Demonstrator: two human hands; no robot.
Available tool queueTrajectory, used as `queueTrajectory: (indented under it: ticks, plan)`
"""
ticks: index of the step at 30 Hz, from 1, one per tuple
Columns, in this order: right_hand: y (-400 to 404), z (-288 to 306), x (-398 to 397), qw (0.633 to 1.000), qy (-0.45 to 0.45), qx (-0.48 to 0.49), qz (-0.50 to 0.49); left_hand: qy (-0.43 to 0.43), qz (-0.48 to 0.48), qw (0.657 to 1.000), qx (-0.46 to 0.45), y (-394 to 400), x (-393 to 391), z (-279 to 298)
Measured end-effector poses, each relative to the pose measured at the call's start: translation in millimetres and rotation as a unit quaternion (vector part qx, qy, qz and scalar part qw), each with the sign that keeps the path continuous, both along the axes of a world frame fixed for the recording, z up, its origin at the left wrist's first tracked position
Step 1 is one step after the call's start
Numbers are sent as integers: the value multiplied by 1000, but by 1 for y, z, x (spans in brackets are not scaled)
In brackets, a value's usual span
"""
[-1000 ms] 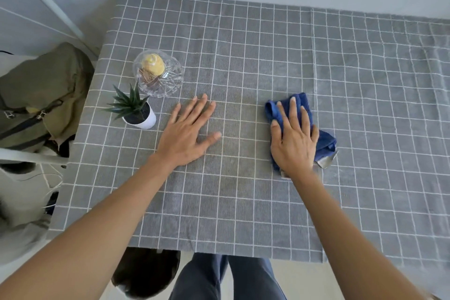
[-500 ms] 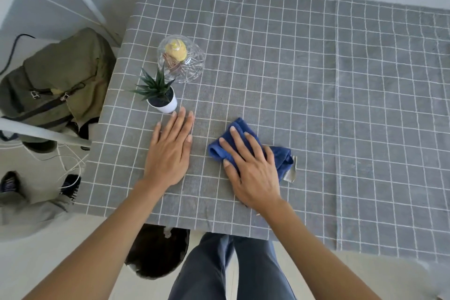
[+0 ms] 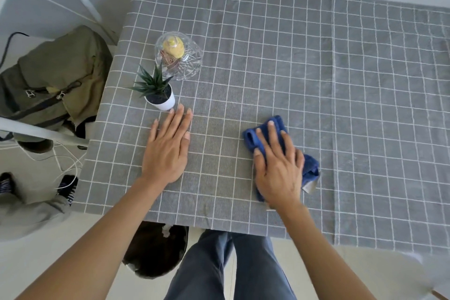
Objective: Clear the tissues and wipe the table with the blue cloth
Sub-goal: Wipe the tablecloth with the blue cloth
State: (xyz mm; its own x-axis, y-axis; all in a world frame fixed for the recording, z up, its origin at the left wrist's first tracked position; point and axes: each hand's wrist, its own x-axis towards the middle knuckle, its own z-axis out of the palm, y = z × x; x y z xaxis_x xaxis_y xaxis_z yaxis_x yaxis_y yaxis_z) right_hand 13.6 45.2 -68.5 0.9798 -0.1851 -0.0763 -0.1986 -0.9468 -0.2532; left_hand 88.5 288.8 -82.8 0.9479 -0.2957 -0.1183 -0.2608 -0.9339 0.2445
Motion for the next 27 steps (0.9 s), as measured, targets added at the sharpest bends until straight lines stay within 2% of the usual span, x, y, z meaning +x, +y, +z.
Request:
queueTrajectory:
  ticks: [3, 5, 10, 13, 15, 21, 27]
  plan:
    - [-25, 0, -3, 998, 15, -4, -65, 0, -1, 1000, -2, 0, 0, -1]
    - [-24, 3, -4, 998, 15, -5, -67, -3, 3, 1000, 9, 0, 0, -2]
    - [-1, 6, -14, 994, 5, 2, 111, -9, 6, 1000, 14, -1, 0, -2]
    - [1, 3, -15, 990, 1, 10, 143, -11, 6, 1000, 10, 0, 0, -1]
    - [-10, 0, -14, 992, -5, -2, 128, -9, 7, 1000, 8, -1, 0, 0]
    - [-55, 1, -16, 999, 5, -21, -28, -5, 6, 1000, -3, -2, -1, 3]
    - [-63, 3, -18, 998, 25, -22, -56, 8, 26, 1000, -15, -16, -1, 3]
